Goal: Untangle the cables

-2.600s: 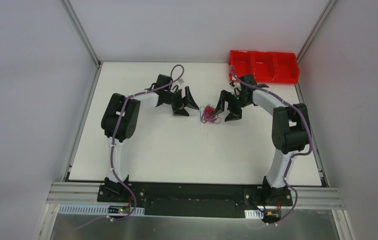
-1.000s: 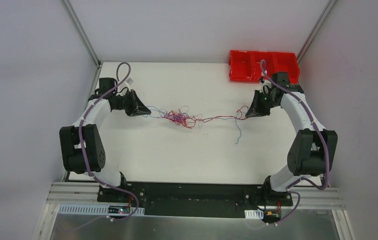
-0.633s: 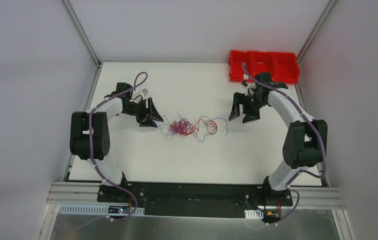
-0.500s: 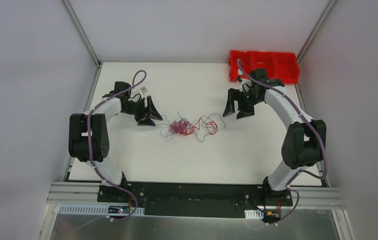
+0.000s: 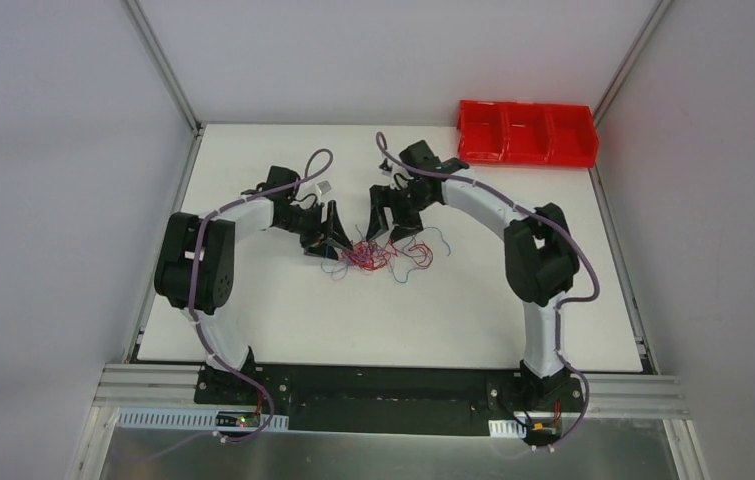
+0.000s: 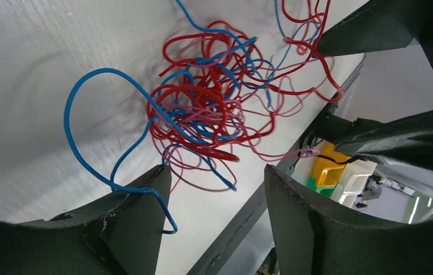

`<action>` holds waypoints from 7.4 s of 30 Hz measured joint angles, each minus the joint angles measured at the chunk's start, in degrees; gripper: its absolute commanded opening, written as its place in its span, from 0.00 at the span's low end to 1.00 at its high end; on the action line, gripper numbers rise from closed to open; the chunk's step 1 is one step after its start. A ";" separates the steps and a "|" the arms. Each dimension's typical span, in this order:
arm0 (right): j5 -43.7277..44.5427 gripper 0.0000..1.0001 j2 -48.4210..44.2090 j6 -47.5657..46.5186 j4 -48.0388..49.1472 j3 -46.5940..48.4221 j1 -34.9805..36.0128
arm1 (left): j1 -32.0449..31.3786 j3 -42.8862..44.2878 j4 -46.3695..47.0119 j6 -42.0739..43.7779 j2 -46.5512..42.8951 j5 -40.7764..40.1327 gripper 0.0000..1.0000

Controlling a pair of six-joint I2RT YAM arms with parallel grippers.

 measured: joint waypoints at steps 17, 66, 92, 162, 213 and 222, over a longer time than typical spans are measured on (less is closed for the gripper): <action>14.47 0.00 9.46 -0.35 1.97 -0.37 4.35 | -1.09 -1.86 4.48 -4.83 8.04 1.27 0.00; 21.09 0.00 -23.10 -22.43 -15.15 -8.55 -43.23 | 45.57 13.84 -38.95 31.63 -3.28 -14.21 0.00; 8.44 0.00 -23.19 -19.67 -23.43 10.51 -45.64 | 40.83 26.99 -47.12 38.75 -3.98 -4.81 0.00; 21.75 0.00 -21.75 -24.26 -26.10 20.65 -50.77 | 40.70 15.69 -32.54 20.72 2.49 -23.71 0.00; 28.33 0.00 18.71 -19.45 26.21 37.86 -47.32 | 24.50 19.93 -32.24 17.92 0.98 -2.89 0.94; 32.85 0.00 20.98 -27.10 30.16 34.32 -46.49 | 24.48 20.20 -32.22 16.96 1.01 -2.62 0.94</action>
